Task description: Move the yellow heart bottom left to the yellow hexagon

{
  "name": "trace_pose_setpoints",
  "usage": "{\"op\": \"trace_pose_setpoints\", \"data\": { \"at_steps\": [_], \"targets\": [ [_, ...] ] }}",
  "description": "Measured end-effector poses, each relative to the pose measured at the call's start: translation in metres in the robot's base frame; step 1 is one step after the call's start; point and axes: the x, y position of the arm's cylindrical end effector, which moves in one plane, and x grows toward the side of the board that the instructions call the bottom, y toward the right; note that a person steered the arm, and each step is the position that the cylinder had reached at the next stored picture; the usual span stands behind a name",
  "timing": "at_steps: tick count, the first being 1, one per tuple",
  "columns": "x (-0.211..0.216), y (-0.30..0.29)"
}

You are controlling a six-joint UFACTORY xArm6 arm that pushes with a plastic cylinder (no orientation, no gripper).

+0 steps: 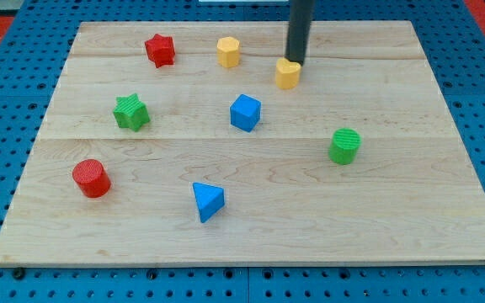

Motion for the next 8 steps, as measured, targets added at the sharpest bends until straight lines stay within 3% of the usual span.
{"op": "trace_pose_setpoints", "data": {
  "at_steps": [2,3,4,5,8],
  "targets": [
    [0.008,0.034],
    [0.041,0.057],
    [0.046,0.028],
    [0.040,-0.054],
    [0.045,-0.123]
  ]
}}
